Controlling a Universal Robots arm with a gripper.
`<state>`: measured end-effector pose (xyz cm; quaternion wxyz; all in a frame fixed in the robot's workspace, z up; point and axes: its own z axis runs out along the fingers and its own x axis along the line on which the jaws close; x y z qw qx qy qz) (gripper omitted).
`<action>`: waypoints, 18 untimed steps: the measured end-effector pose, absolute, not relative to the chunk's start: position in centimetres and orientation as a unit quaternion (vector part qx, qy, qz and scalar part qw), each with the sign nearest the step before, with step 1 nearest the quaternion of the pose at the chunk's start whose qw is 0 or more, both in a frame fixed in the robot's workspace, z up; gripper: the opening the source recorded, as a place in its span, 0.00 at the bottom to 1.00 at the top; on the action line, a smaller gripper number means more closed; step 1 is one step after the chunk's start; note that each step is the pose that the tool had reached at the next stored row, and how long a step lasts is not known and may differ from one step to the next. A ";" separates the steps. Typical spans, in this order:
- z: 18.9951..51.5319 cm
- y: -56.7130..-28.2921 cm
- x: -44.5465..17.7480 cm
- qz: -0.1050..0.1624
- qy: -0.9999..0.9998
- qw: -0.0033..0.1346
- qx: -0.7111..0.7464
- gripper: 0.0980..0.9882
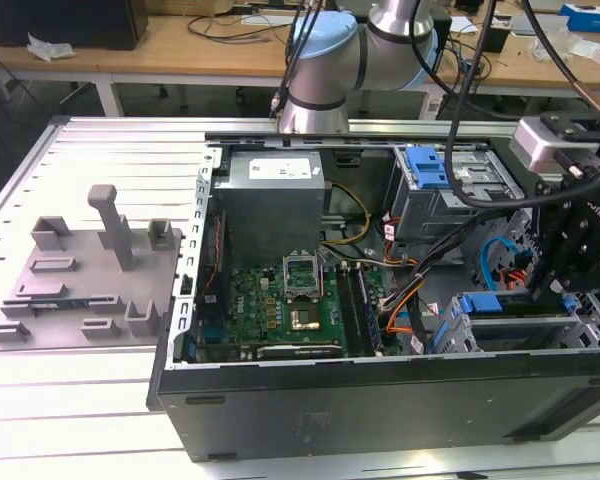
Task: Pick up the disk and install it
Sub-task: 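Insert the first disk wire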
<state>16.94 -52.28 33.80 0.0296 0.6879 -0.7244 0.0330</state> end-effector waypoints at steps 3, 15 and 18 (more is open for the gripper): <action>34.8 -52.3 16.9 0.034 -0.724 0.031 0.688 0.16; 37.2 -52.2 16.9 0.036 -0.726 0.033 0.686 0.16; 37.2 -52.2 16.9 0.037 -0.726 0.033 0.686 0.16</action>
